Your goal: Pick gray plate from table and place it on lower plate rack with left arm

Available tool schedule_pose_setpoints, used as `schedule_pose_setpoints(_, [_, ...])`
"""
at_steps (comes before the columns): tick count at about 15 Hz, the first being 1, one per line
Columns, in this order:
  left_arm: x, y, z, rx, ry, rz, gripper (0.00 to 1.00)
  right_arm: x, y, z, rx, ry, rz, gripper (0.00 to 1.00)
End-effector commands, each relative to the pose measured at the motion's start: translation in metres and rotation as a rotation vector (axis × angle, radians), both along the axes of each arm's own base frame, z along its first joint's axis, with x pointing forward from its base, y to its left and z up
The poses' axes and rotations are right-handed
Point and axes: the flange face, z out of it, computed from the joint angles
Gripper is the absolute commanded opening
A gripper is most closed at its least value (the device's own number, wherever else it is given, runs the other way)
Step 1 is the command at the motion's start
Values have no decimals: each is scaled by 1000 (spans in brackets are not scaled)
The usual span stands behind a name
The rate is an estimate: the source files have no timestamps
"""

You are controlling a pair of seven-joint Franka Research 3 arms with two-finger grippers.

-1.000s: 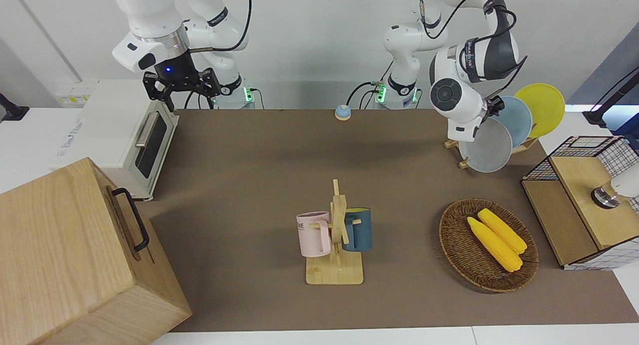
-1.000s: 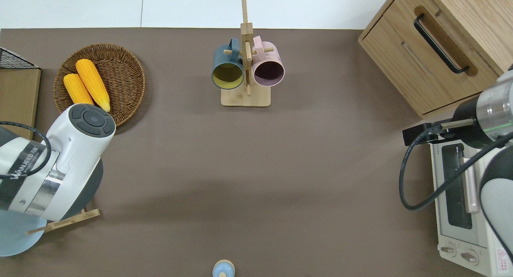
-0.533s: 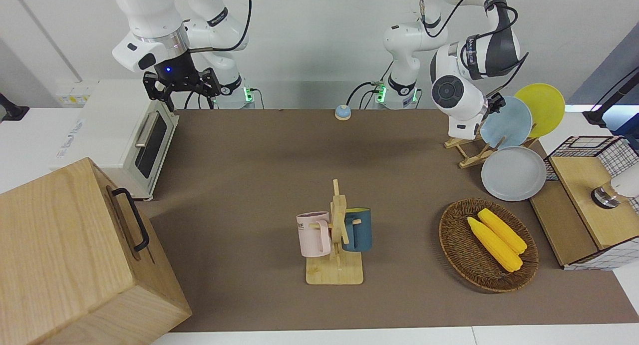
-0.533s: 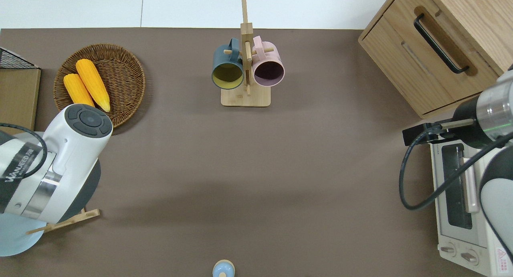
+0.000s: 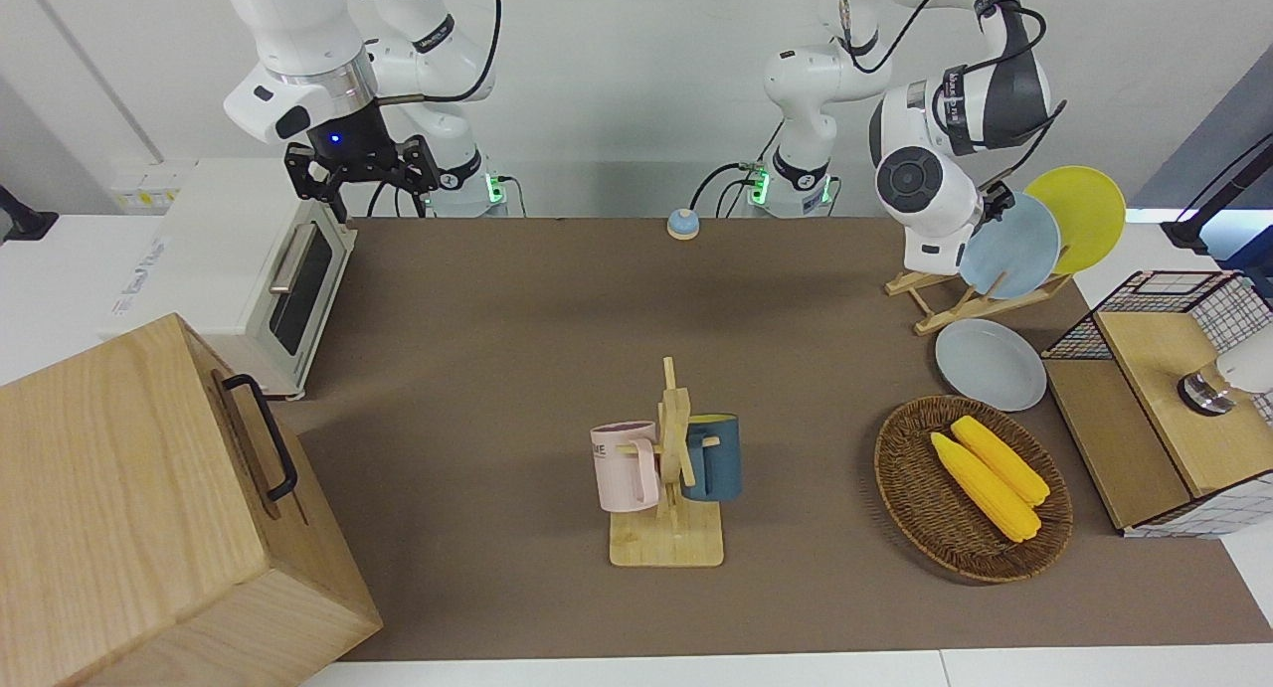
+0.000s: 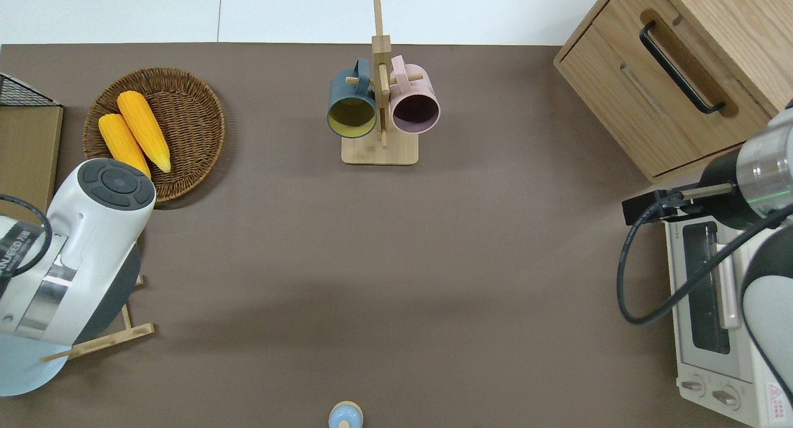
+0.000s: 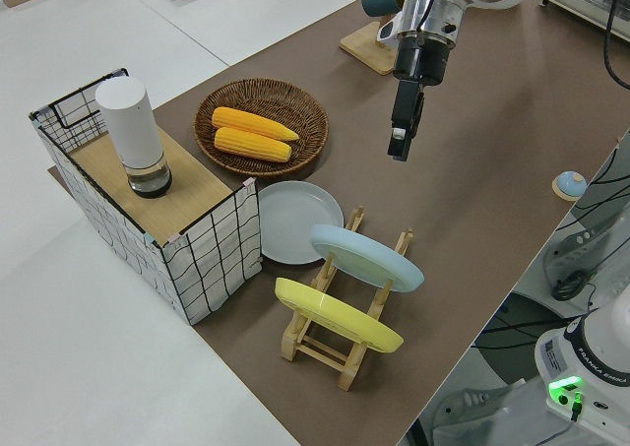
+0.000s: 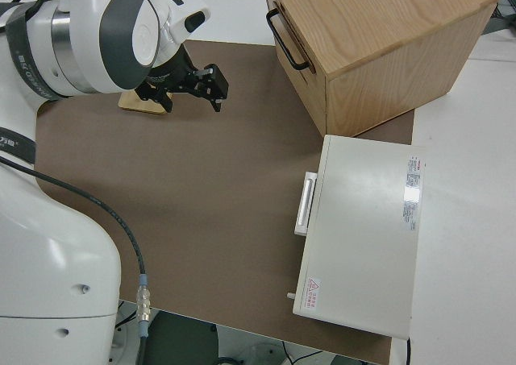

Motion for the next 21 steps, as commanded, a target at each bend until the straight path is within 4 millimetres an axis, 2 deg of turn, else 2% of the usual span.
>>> schedule_pose_setpoints(1, [3,5,9,-138,-37,63,788,-2,-1,4,-3,2,-14,983])
schedule_pose_setpoints(3, [10,6,40,-291,-113,149,794,-2,-1,4,-3,2,-14,983])
schedule_pose_setpoints(4, [10,1,45,-333,-126,162,861,-2,-1,4,-2,4,-14,983])
schedule_pose_setpoints(6, [11,-13,52,-343,-141,137,897,-2,-2,4,-3,2,-15,983])
schedule_pose_setpoints(8, [12,-31,71,-415,-199,127,922,-2,-1,4,-3,2,-14,983])
schedule_pose_setpoints(11, [1,-39,104,-487,-259,128,976,-2,-1,4,-3,2,-14,983])
schedule_pose_setpoints(15, [1,-50,143,-681,-304,108,979,-2,-1,4,-3,2,-14,983])
schedule_pose_setpoints(17, [3,-62,150,-720,-291,20,991,-2,-1,4,-2,2,-14,983])
schedule_pose_setpoints(19, [5,-63,166,-741,-327,-15,989,-2,-1,4,-2,4,-14,983])
schedule_pose_setpoints(21, [5,-55,186,-820,-350,-24,989,-2,-1,5,-2,1,-14,983])
